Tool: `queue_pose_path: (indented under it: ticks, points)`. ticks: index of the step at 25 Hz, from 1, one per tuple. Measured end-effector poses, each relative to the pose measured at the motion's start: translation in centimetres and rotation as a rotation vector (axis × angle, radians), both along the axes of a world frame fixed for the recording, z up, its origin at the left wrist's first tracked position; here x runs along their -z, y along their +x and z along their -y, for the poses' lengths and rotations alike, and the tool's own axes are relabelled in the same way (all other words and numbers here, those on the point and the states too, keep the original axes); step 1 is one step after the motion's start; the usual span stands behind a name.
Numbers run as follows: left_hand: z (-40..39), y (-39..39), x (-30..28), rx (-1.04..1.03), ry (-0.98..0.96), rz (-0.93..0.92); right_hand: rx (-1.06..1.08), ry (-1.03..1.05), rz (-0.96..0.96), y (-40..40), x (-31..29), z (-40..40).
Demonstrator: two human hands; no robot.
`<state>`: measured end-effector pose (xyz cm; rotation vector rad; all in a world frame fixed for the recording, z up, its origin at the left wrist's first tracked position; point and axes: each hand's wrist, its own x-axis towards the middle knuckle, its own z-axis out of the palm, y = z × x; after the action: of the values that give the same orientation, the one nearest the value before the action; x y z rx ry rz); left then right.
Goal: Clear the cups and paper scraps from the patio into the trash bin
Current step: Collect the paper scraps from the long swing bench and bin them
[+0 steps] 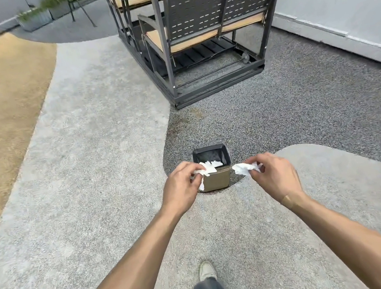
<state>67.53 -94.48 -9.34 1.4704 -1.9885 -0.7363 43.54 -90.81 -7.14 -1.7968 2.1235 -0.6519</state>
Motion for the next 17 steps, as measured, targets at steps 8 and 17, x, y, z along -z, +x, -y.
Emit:
queue_pose_path:
  ticks: [8, 17]
  points:
    - [14.1, -1.0, 1.1, 0.060, 0.023, 0.025, 0.039, 0.022, 0.002, -0.3, 0.6, 13.3]
    - [28.8, -6.0, 2.2, 0.009, 0.058, 0.019, -0.025, 0.027, 0.000, -4.9, 2.1, 29.0]
